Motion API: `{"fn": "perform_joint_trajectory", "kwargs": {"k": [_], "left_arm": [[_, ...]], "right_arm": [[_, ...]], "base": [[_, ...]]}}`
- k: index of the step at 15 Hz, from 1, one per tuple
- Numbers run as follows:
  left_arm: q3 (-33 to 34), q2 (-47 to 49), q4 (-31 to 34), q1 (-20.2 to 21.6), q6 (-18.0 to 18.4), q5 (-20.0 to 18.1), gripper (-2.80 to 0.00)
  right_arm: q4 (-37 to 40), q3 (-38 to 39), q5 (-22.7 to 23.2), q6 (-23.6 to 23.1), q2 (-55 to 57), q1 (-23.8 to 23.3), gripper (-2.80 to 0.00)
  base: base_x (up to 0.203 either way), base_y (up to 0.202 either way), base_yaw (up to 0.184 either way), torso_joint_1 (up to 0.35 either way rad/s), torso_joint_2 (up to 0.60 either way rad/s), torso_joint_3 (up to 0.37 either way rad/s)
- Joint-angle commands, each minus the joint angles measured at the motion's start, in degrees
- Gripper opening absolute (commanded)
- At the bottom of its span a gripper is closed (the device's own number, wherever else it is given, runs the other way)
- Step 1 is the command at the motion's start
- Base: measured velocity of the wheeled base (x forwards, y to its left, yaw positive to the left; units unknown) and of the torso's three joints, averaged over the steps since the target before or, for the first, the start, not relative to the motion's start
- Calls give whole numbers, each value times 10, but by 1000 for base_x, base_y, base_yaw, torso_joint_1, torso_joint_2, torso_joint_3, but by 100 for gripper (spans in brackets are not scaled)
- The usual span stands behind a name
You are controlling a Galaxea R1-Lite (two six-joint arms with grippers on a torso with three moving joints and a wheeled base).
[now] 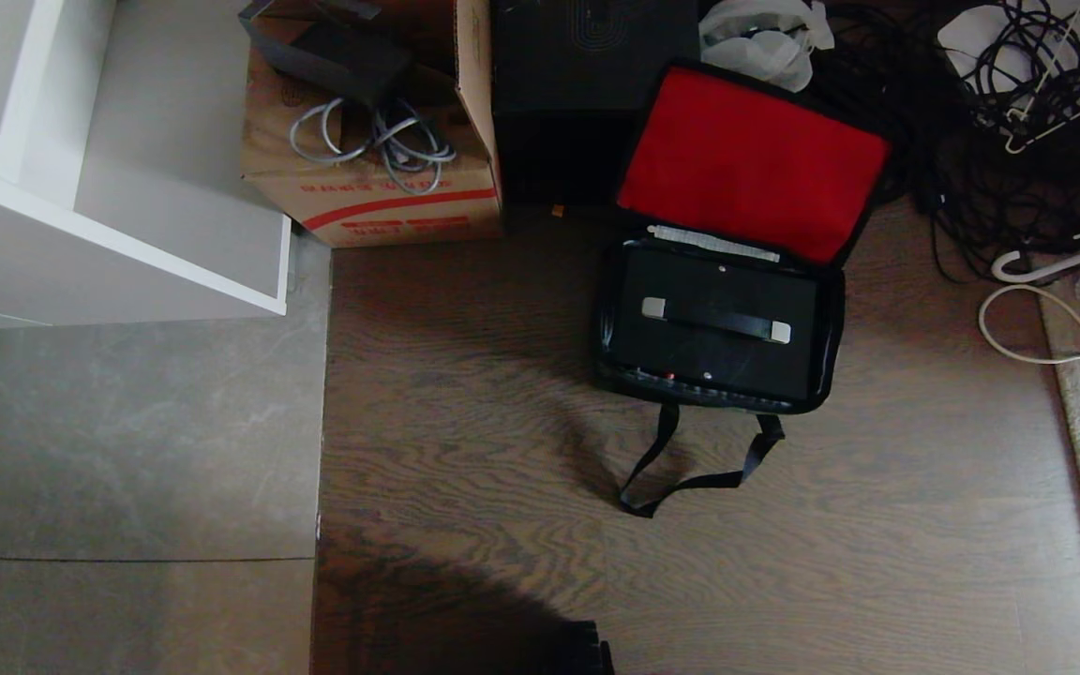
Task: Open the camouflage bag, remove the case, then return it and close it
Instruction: Grip the handle
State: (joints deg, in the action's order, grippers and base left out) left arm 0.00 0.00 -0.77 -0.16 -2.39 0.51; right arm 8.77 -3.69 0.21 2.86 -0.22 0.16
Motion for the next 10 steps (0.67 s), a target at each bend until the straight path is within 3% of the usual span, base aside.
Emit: {"fn": "perform_joint_trajectory", "kwargs": {"k": [1, 10], "left_arm": [[1, 0, 0, 0, 0, 0, -280], [1, 0, 0, 0, -1, 0, -280]], "right_arm": [[1, 0, 1, 0, 2, 0, -280], [1, 0, 1, 0, 2, 0, -280]], "base": [[0, 0, 0, 0, 0, 0], [0, 0, 0, 0, 0, 0]]}}
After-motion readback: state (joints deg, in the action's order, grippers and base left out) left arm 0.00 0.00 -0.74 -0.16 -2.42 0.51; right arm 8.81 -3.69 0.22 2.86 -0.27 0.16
